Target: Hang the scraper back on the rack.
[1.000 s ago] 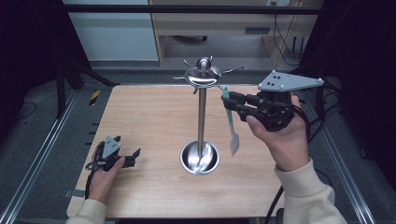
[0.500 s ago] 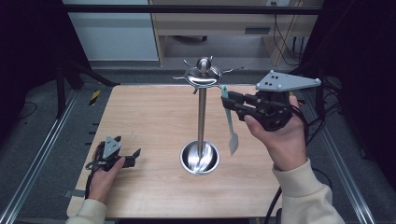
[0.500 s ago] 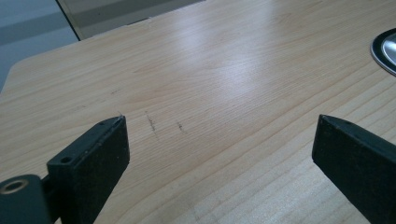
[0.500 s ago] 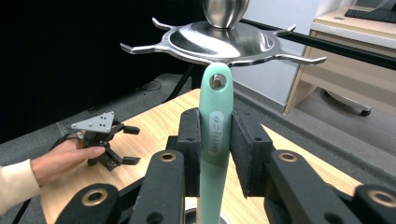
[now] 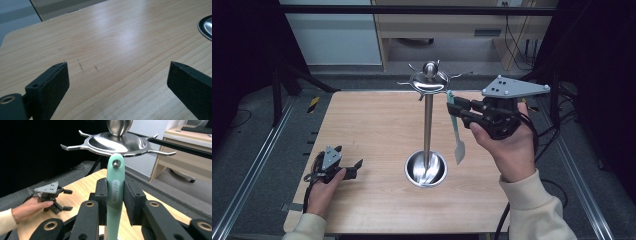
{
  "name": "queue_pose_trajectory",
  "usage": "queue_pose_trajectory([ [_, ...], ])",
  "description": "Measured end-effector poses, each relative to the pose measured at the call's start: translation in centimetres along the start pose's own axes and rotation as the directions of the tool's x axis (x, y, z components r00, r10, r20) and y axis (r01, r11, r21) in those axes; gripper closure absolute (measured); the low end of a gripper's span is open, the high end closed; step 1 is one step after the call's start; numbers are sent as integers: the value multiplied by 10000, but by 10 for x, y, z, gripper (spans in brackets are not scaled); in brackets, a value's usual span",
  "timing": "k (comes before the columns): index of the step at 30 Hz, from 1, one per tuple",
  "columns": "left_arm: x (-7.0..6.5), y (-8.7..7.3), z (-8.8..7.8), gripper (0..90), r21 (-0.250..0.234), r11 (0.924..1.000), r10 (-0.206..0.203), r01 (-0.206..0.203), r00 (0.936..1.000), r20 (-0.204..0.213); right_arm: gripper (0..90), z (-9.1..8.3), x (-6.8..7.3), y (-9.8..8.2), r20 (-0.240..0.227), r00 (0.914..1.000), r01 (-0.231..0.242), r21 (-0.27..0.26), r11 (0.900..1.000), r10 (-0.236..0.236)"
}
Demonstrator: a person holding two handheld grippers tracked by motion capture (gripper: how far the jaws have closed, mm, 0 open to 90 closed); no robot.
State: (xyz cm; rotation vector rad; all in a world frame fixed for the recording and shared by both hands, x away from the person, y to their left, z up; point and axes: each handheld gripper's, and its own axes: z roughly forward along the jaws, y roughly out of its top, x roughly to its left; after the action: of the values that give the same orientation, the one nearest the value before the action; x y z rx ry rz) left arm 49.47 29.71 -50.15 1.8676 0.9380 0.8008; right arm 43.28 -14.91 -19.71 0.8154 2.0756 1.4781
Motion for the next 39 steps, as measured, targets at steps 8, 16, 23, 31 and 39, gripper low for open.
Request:
queue_pose_trajectory([
  [8, 0, 0, 0, 39, 4, 10000, 7, -7, 10000, 10, 742, 4, 1, -4, 66, 9999, -124, -243, 9996, 125],
  [16, 0, 0, 0, 39, 16, 10000, 19, -19, 10000, 16, 741, 4, 1, -5, 51, 9998, -196, -326, 9993, 198],
  [23, 0, 0, 0, 39, 7, 10000, 22, -22, 10000, 18, 738, 4, 1, -6, 42, 9998, -216, -362, 9991, 218],
  [31, 0, 0, 0, 39, 35, 10000, 46, -46, 10000, 22, 737, 5, 1, -8, 30, 9995, -299, -464, 9985, 301],
  [39, 0, 0, 1, 39, 41, 10000, 37, -38, 10000, 45, 726, 6, 1, -9, 49, 9993, -377, -519, 9979, 380],
])
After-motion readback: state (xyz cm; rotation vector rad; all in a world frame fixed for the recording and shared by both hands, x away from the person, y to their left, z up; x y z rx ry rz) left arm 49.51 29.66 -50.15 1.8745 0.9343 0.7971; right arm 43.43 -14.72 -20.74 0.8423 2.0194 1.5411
